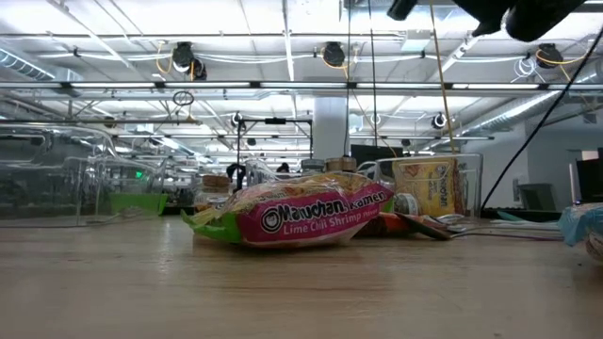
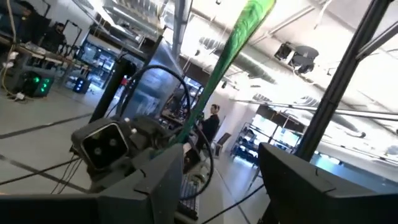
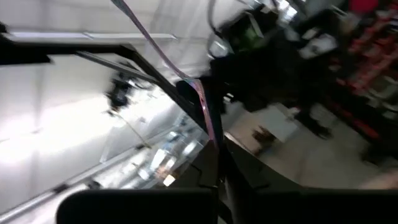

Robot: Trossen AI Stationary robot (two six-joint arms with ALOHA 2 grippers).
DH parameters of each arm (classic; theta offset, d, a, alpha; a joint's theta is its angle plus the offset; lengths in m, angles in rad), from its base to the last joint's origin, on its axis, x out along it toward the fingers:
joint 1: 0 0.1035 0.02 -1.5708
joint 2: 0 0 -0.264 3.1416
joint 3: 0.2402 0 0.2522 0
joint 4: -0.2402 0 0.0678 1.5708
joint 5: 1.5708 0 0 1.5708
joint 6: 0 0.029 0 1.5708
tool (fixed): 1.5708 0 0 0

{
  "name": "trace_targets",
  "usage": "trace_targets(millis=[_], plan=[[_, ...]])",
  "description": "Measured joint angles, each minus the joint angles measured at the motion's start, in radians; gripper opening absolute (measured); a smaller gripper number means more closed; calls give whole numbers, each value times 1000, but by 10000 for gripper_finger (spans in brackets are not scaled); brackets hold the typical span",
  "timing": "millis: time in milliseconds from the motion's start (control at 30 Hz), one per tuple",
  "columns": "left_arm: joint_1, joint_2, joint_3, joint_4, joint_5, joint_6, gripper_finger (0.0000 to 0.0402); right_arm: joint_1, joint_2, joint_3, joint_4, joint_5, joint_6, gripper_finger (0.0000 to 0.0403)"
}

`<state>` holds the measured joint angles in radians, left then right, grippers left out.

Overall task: Pick & Place Food Item
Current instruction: Put the left violet spoon into the left transparent bin

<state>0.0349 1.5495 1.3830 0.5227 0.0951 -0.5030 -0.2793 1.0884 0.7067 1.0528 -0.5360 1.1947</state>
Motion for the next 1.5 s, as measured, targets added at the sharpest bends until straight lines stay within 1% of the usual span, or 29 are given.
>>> trace_targets(millis=[100,167,333,400,467,667,733,800,900,1000,1133,1167,1300,1367,1500], plan=[[6,-10,0,-47,-11,5,218,-52,-65,0,-163,-60,-44,0],[14,-24,0,-121,-25,10,218,-84,-100,0,-245,-107,-67,0],[25,-48,0,-355,-53,10,218,-132,-162,0,-364,-188,-98,0],[26,-54,0,-425,-66,10,218,-145,-182,0,-408,-221,-112,0],[26,-64,0,-502,-74,15,218,-154,-198,0,-469,-232,-127,0],[11,-67,19,-658,-80,36,218,-166,-211,0,-699,-257,-228,0],[-4,-67,57,-740,-96,70,218,-167,-204,0,-771,-255,-273,0],[-21,-66,109,-849,-146,119,218,-167,-194,0,-824,-255,-309,0],[-49,-62,196,-1028,-253,207,218,-167,-171,0,-855,-255,-333,0],[-75,-63,276,-1149,-349,278,218,-168,-134,0,-904,-267,-356,0],[-104,-63,378,-1333,-468,314,218,-166,-70,1,-991,-303,-394,0],[-109,-59,395,-1352,-488,316,218,-166,-53,0,-1002,-305,-401,0],[-118,-33,437,-1406,-490,318,218,-167,18,0,-992,-304,-407,0],[-118,-9,448,-1410,-472,318,218,-167,53,0,-978,-305,-404,0],[-118,55,449,-1436,-401,318,218,-167,105,0,-945,-307,-383,0]])
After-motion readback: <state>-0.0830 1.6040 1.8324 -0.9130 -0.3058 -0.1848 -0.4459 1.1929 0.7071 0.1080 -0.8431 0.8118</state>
